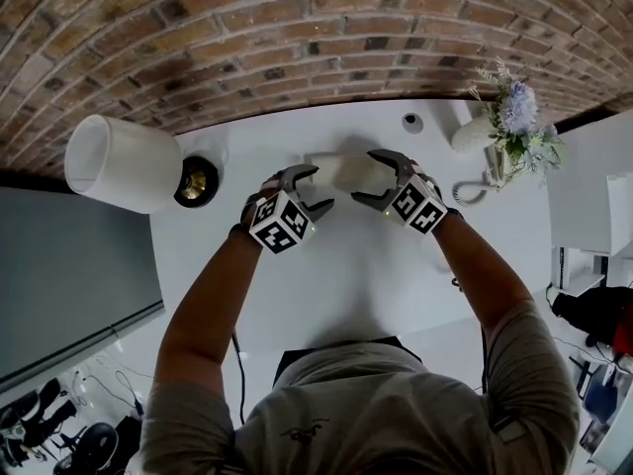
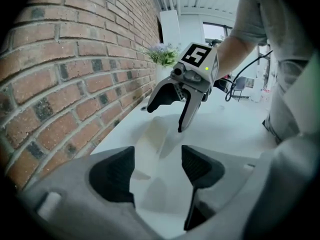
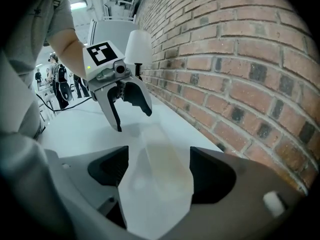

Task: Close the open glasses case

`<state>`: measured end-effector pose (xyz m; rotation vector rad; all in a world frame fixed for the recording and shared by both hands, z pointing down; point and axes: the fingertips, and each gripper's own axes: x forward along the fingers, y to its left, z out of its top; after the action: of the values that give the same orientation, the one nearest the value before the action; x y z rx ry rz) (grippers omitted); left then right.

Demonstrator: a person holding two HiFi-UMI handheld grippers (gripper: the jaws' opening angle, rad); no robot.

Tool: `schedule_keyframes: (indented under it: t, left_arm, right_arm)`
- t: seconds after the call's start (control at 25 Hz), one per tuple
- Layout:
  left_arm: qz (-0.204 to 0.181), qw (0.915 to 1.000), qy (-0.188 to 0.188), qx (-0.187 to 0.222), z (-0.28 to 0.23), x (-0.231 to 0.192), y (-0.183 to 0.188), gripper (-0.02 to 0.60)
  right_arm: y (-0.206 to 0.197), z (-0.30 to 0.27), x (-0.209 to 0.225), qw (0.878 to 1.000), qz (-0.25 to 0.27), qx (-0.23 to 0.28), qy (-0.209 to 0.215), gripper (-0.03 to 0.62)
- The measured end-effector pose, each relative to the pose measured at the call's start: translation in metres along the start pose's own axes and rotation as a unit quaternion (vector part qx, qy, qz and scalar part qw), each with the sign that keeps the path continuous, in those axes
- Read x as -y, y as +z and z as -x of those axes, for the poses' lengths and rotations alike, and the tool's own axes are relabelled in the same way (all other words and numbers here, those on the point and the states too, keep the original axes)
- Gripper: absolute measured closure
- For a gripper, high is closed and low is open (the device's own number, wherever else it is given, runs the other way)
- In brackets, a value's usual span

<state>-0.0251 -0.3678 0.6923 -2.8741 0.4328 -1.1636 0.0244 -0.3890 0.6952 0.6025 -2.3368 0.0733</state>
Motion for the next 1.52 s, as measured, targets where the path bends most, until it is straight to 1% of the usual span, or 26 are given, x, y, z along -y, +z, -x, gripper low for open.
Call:
schedule_keyframes:
  t: [0.12, 0.2, 0.28, 0.44, 0.6, 0.76, 1.0, 1.12, 1.32, 1.52]
  left_arm:
    - [0.019, 0.9996, 0.006, 0.02, 0.017, 0.003, 0.014, 0.289]
    - [0.032, 0.9989, 0.014, 0.033, 0.031, 0.004, 0.022, 0.303]
    - [0.052, 0.997, 0.025, 0.051, 0.048, 0.001, 0.031, 0.32]
    - [0.096, 0.9898, 0.053, 0.091, 0.085, -0.009, 0.055, 0.383]
    - [0.133, 0.9792, 0.073, 0.134, 0.122, -0.012, 0.081, 0.455]
    - [0.15, 0.9695, 0.086, 0.174, 0.157, -0.006, 0.107, 0.511]
    - [0.174, 0.9527, 0.093, 0.231, 0.208, 0.008, 0.143, 0.576]
    - [0.186, 0.9448, 0.096, 0.252, 0.229, 0.016, 0.156, 0.583]
    - [0.213, 0.9301, 0.104, 0.281, 0.259, 0.026, 0.173, 0.583]
    - [0.243, 0.9158, 0.111, 0.3, 0.279, 0.036, 0.183, 0.584]
  right_arm:
    - [0.015, 0.014, -0.003, 1.0, -0.01, 0.013, -0.005, 0.212]
    - [0.026, 0.026, -0.004, 1.0, -0.018, 0.023, -0.01, 0.239]
    - [0.039, 0.04, -0.003, 0.999, -0.026, 0.035, -0.019, 0.284]
    - [0.065, 0.073, 0.003, 0.997, -0.039, 0.063, -0.035, 0.377]
    - [0.091, 0.106, 0.004, 0.993, -0.052, 0.092, -0.05, 0.447]
    - [0.115, 0.136, 0.002, 0.99, -0.053, 0.116, -0.066, 0.49]
    - [0.15, 0.183, -0.007, 0.983, -0.06, 0.151, -0.083, 0.541]
    - [0.165, 0.203, -0.015, 0.98, -0.065, 0.164, -0.092, 0.583]
    - [0.181, 0.23, -0.026, 0.977, -0.076, 0.171, -0.1, 0.585]
    - [0.191, 0.251, -0.03, 0.972, -0.112, 0.181, -0.1, 0.585]
